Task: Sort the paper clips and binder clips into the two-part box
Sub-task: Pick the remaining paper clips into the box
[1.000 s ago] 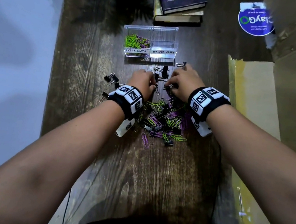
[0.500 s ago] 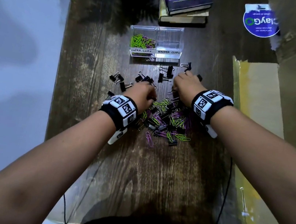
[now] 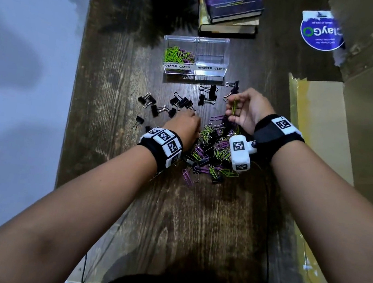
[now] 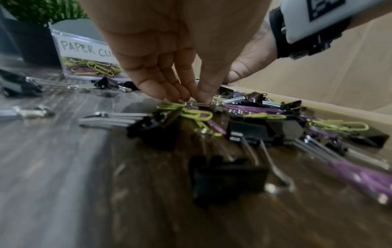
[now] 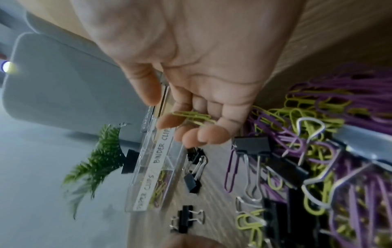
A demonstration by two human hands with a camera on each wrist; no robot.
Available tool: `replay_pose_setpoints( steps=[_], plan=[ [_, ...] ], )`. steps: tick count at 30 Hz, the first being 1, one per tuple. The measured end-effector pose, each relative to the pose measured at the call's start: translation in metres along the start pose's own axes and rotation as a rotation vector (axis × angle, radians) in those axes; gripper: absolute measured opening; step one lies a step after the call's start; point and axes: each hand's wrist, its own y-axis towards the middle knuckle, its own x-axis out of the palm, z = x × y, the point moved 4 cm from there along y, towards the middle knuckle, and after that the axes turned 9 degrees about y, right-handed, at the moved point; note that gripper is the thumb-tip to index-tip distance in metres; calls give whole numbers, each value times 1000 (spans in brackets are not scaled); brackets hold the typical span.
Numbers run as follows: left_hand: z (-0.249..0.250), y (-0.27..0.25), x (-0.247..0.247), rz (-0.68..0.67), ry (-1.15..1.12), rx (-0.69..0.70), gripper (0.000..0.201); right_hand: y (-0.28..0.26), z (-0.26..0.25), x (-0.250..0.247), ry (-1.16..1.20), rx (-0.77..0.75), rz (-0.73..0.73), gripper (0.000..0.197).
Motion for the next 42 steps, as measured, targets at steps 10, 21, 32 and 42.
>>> replay_pose_setpoints(
  steps=[10, 21, 32, 42],
  plan=[
    [8, 3, -5, -138, 122, 34, 41, 12, 5, 23, -1466, -393, -61, 8],
    [-51, -22, -16, 113, -865, -404, 23, 1, -1, 19, -966, -310, -11, 17],
    [-73, -44, -6, 76, -1289, -585, 37, -25, 38, 47, -1556, -230, -28, 31],
    [-51, -43, -10, 39, -544, -383, 7, -25, 39, 42, -1365, -219, -27, 27]
  ],
)
